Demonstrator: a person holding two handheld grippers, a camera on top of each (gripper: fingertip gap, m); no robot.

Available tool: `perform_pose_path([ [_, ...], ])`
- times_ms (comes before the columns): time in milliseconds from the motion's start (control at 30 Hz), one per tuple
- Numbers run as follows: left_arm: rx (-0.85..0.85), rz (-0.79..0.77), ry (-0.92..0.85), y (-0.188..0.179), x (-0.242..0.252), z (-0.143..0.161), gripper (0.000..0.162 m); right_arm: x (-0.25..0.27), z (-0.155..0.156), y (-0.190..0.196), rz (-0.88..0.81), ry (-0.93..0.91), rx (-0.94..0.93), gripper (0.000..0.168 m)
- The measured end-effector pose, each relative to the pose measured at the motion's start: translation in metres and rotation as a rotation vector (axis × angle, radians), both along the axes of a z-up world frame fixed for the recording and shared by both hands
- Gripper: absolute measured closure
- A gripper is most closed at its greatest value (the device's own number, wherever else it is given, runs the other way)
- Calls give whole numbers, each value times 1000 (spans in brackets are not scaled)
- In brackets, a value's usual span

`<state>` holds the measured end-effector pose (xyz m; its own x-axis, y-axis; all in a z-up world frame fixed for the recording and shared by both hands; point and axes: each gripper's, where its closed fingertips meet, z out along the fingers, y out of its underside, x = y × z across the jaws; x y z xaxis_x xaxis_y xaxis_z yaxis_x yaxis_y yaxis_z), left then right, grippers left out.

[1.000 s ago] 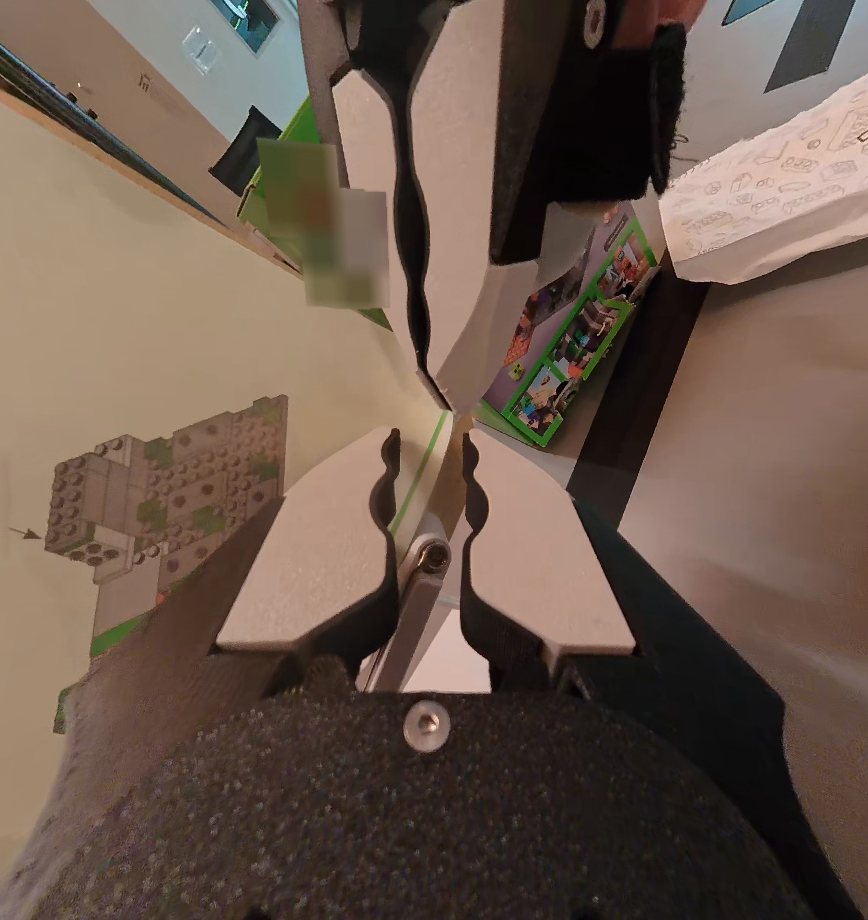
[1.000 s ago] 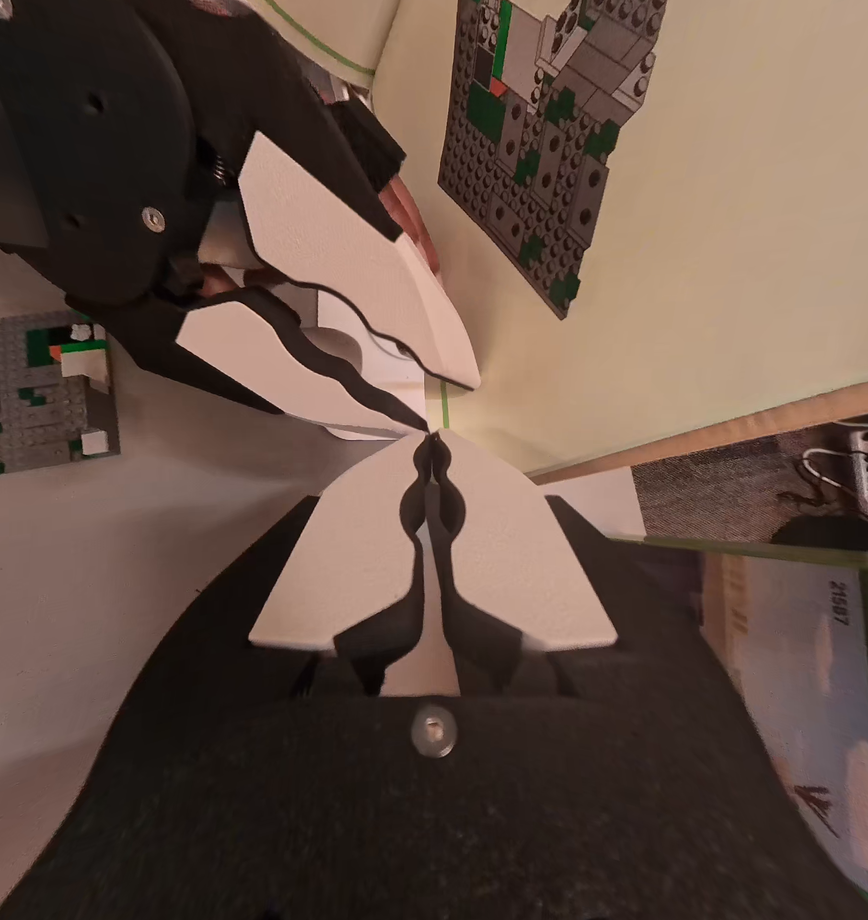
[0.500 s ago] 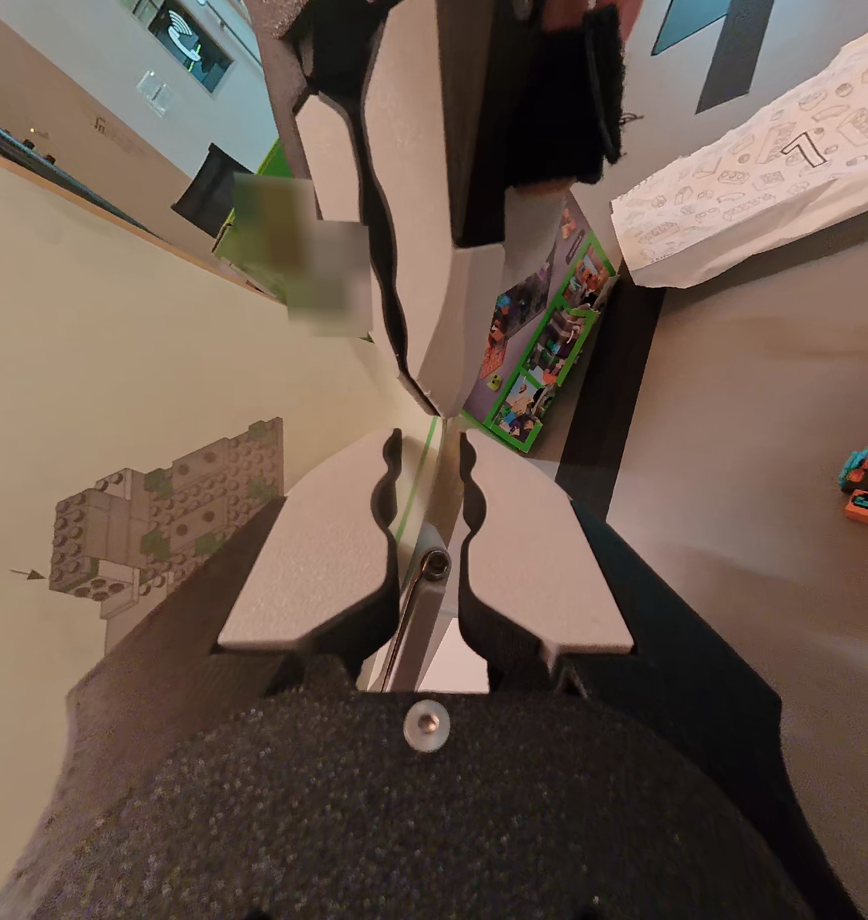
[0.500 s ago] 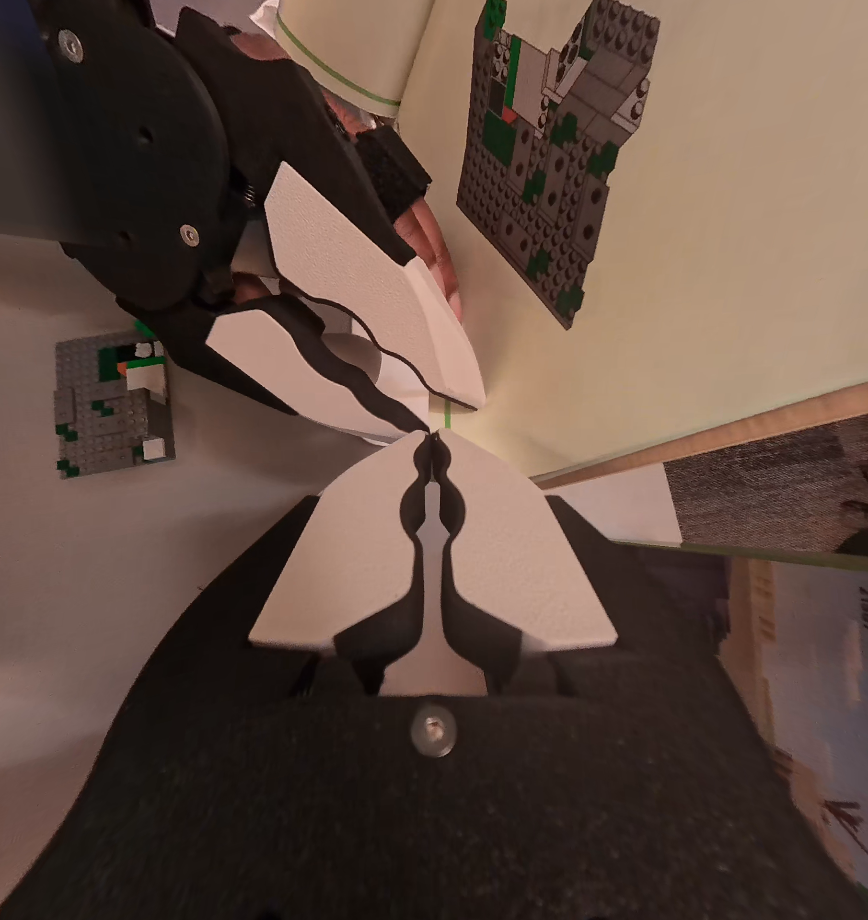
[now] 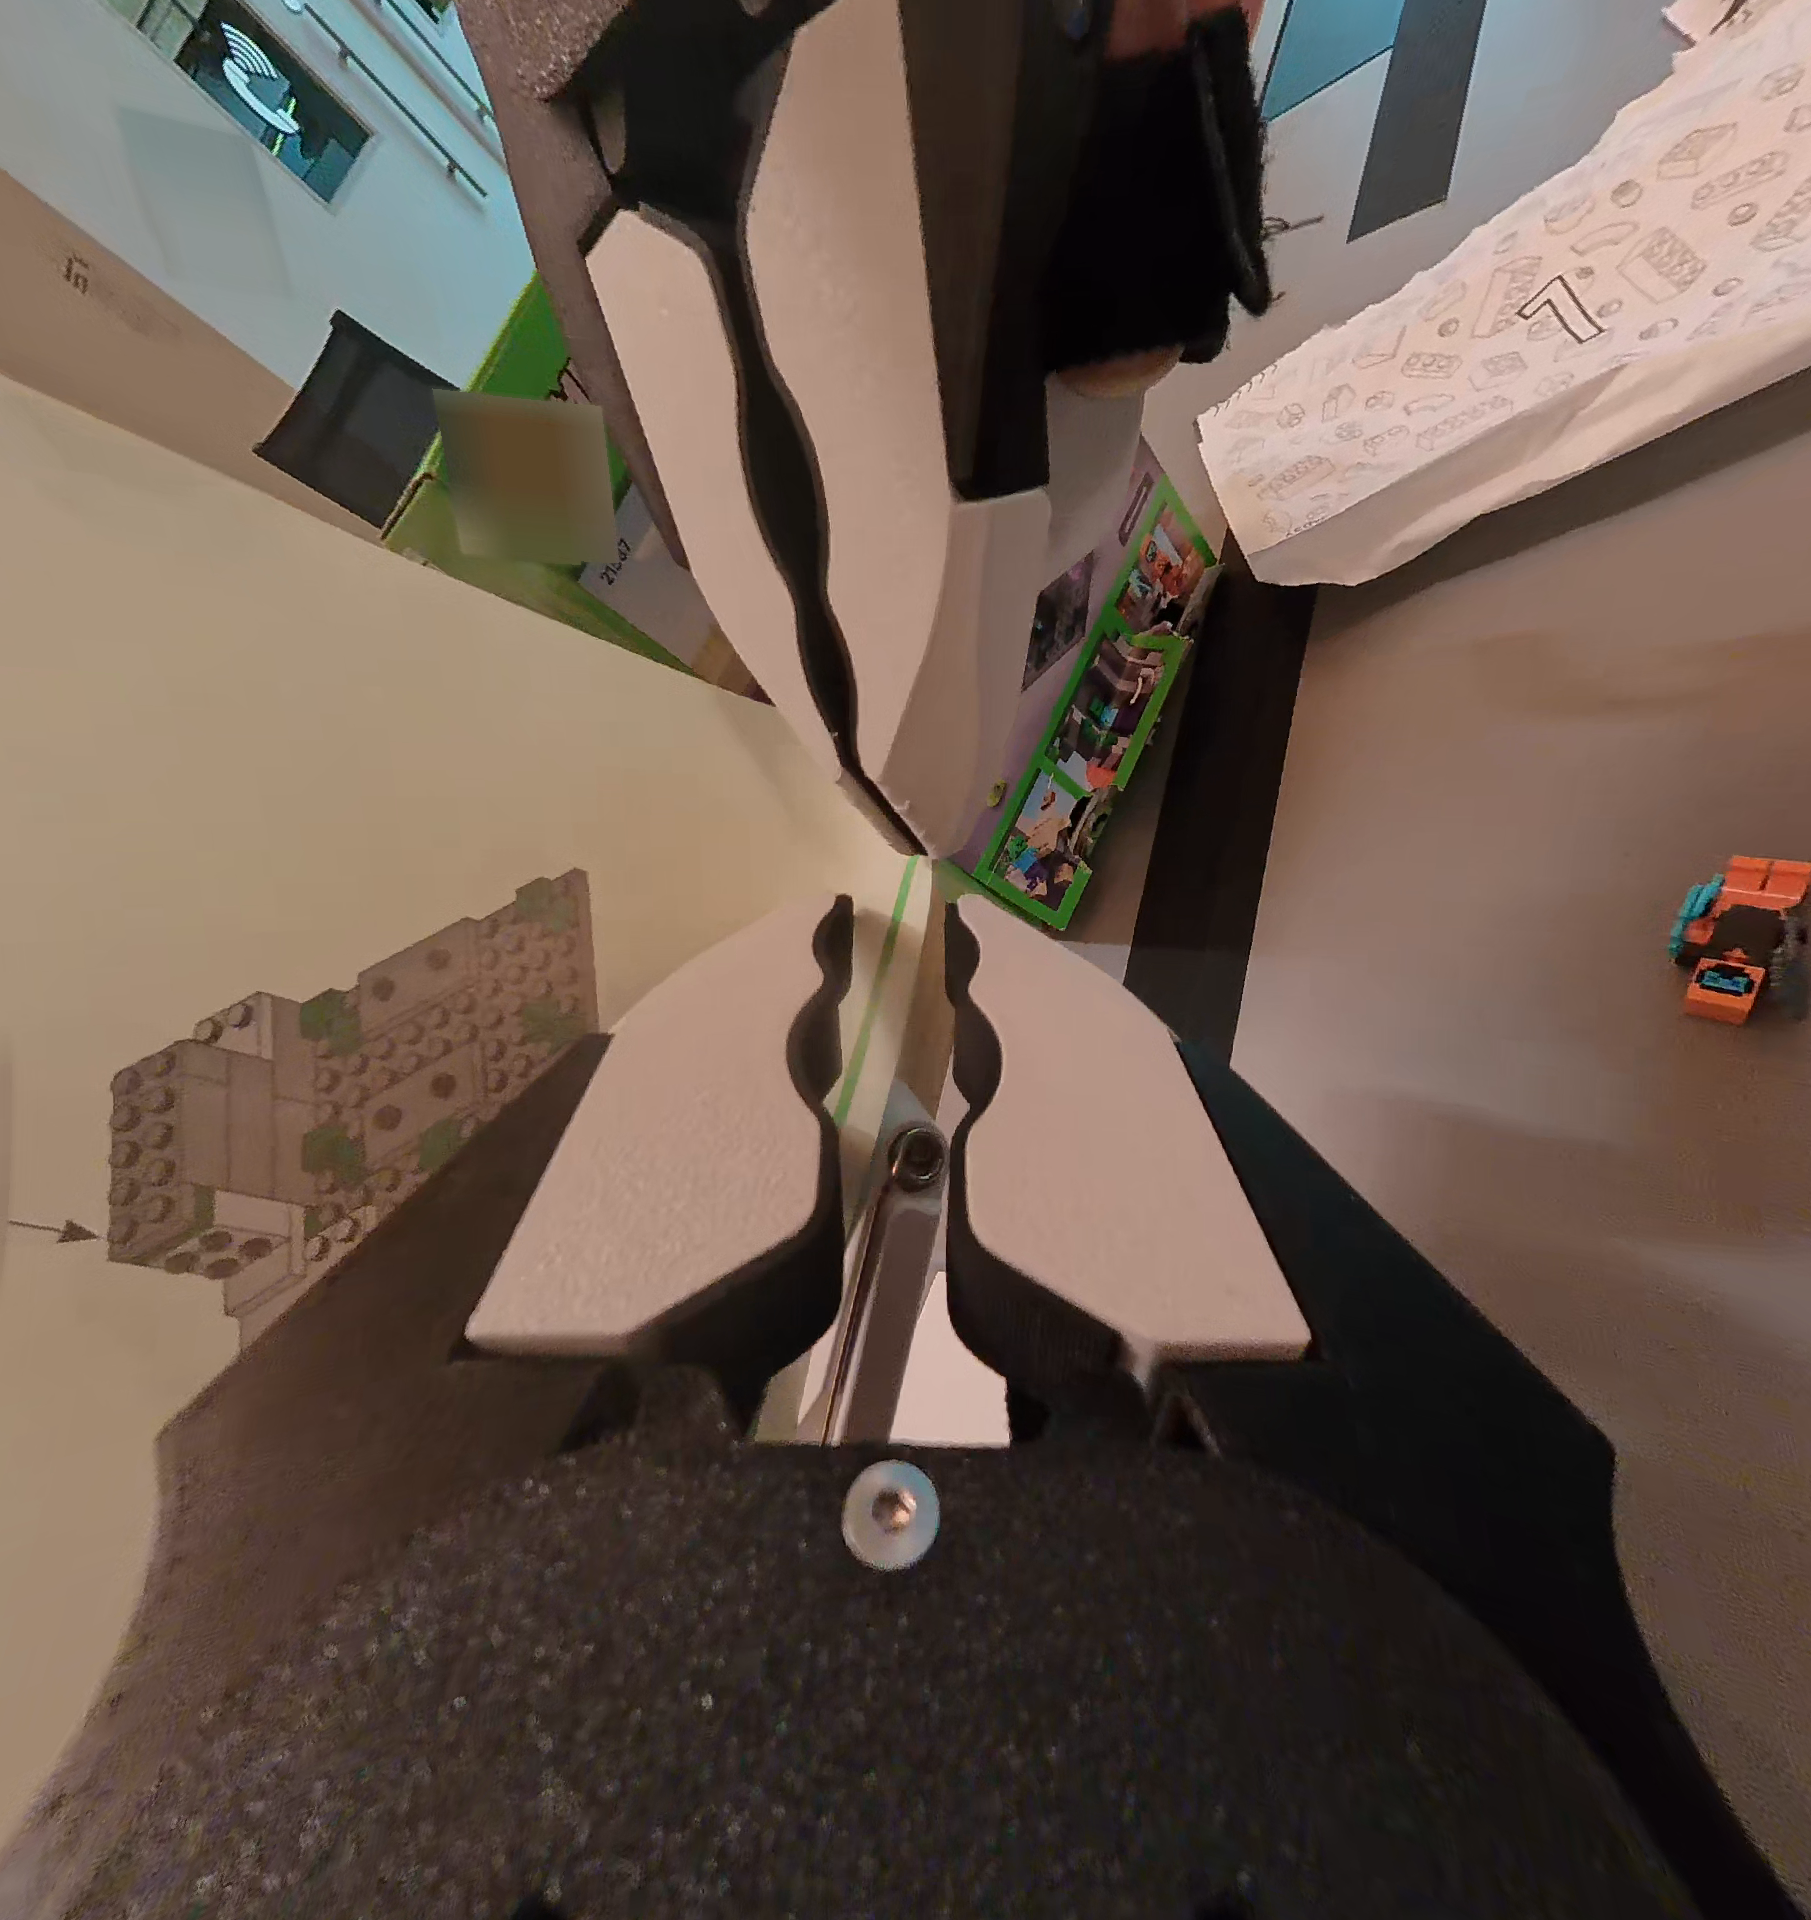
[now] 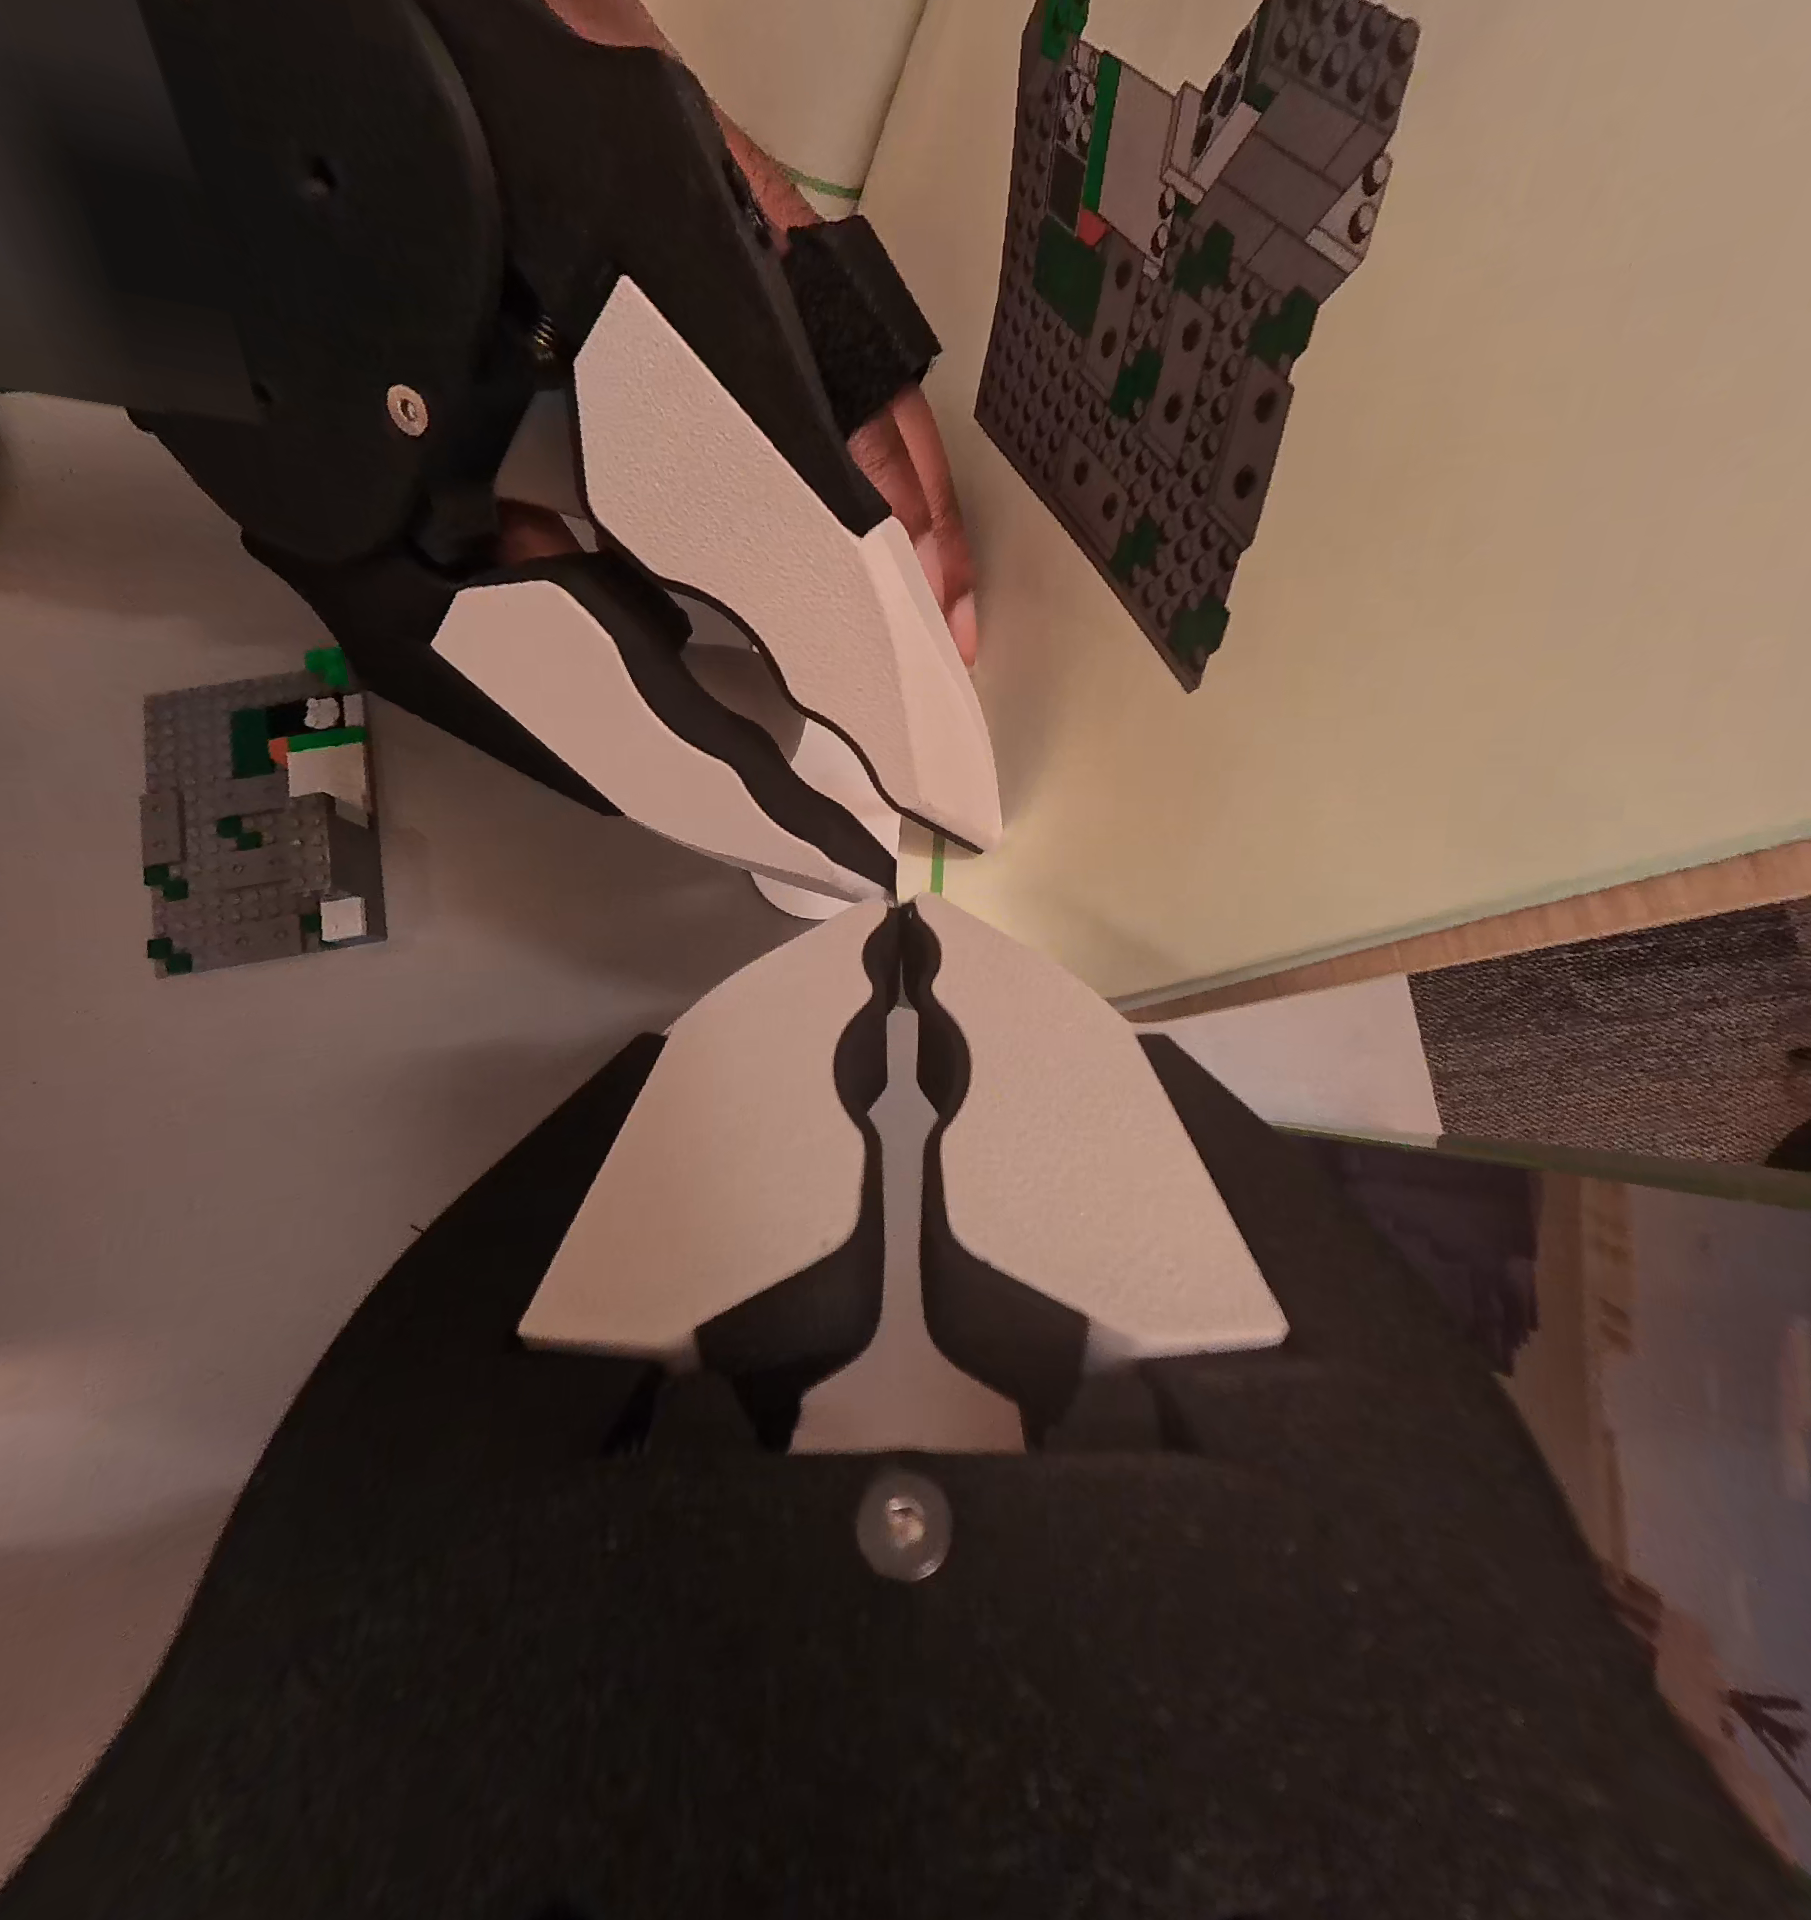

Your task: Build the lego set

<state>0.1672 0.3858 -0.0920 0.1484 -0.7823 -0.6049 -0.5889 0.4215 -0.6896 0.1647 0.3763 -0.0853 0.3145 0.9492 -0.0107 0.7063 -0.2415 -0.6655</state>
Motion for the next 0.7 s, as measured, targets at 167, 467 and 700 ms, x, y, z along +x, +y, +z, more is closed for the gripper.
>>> perform_pose_path([
  [167,-5,-3,10,1,-1,0,147,0,-2,0,3,-11,1,168],
  [467,21,-4,-2,0,-2,3,156,-1,3,-1,9,-24,24,168],
  [700,40,-9,-79,-9,-7,19,162,-8,23,-4,7,32,83,168],
])
